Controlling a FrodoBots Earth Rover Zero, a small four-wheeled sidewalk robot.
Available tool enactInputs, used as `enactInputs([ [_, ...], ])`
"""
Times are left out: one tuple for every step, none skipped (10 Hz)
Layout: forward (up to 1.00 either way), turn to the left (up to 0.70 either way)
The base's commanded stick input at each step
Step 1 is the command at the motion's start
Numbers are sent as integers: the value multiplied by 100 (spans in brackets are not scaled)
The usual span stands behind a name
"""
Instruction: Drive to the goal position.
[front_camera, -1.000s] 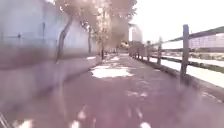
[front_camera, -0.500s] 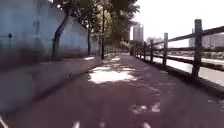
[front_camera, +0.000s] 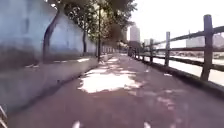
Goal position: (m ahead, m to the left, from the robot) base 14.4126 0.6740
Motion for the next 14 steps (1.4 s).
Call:
enactInputs([
  [85, 0],
  [85, 0],
  [85, 0],
  [85, 0],
  [85, 0],
  [85, 0],
  [85, 0],
  [85, 0],
  [85, 0],
  [85, 0],
  [85, 0],
  [85, -7],
  [85, -23],
  [85, -34],
])
